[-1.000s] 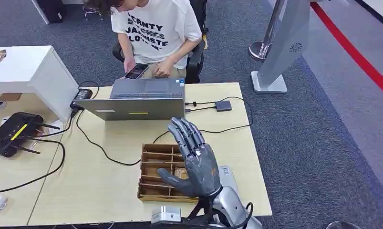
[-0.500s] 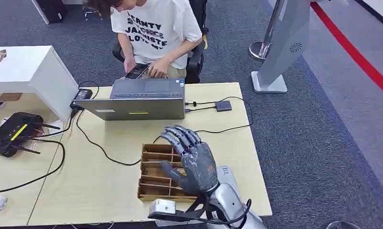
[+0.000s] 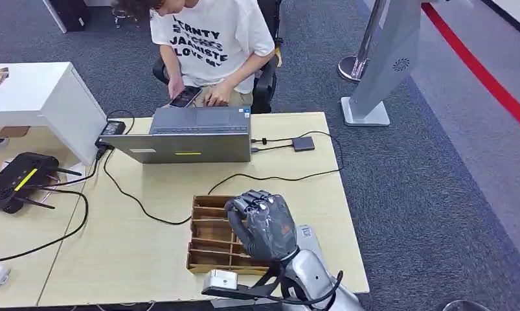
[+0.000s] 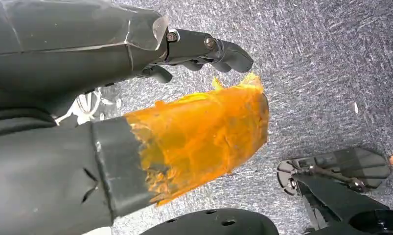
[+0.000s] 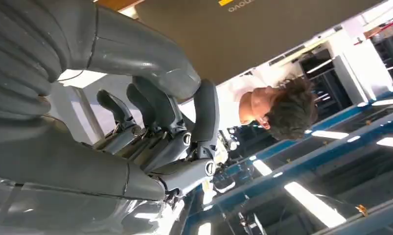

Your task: Pass the card to the sensor for recognition and then transmit it.

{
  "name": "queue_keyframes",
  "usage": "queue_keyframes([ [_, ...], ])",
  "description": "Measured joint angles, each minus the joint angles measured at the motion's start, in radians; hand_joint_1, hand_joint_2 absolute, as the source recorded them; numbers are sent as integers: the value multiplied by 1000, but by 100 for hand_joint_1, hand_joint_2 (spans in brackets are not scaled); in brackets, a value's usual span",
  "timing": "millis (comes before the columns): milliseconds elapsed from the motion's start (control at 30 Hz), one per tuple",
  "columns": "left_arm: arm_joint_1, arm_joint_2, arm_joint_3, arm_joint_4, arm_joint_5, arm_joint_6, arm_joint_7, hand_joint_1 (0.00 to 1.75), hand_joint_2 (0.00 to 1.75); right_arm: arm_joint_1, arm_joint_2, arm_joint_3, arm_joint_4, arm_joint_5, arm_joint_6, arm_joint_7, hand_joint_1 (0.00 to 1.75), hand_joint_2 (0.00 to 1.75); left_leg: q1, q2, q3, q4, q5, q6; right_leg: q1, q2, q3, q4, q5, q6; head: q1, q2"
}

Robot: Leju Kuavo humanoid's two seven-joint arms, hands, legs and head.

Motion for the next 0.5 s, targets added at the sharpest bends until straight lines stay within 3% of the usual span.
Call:
queue_keyframes([
  [33, 0, 0, 0, 0, 0, 0, 0, 0, 0, 0, 0, 0, 0, 4, 2, 4, 108, 175, 0, 0, 0, 0, 0, 0, 0, 0, 0, 0, 0, 0, 0, 0],
  [100, 0, 0, 1, 0, 0, 0, 0, 0, 0, 0, -3, 0, 1, 15, 4, 13, 99, 175, 0, 0, 0, 0, 0, 0, 0, 0, 0, 0, 0, 0, 0, 0],
  [267, 1, 2, 5, 0, 0, 0, -3, 0, 0, 13, -15, -7, 5, 33, 3, 32, 99, 175, 0, 0, 0, 0, 0, 0, 0, 0, 0, 0, 0, 0, 0, 0],
  [433, 1, 2, 9, 0, 0, 0, -3, 0, 0, 23, -23, -18, 5, 41, 3, 38, 84, 175, 0, 0, 0, 0, 0, 0, 0, 0, 0, 0, 0, 0, 0, 0],
  [500, 1, 2, 11, 0, 0, 0, -3, 0, 0, 28, -26, -23, 5, 52, 3, 45, 86, 175, 0, 0, 0, 0, 0, 0, 0, 0, 0, 0, 0, 0, 0, 0],
])
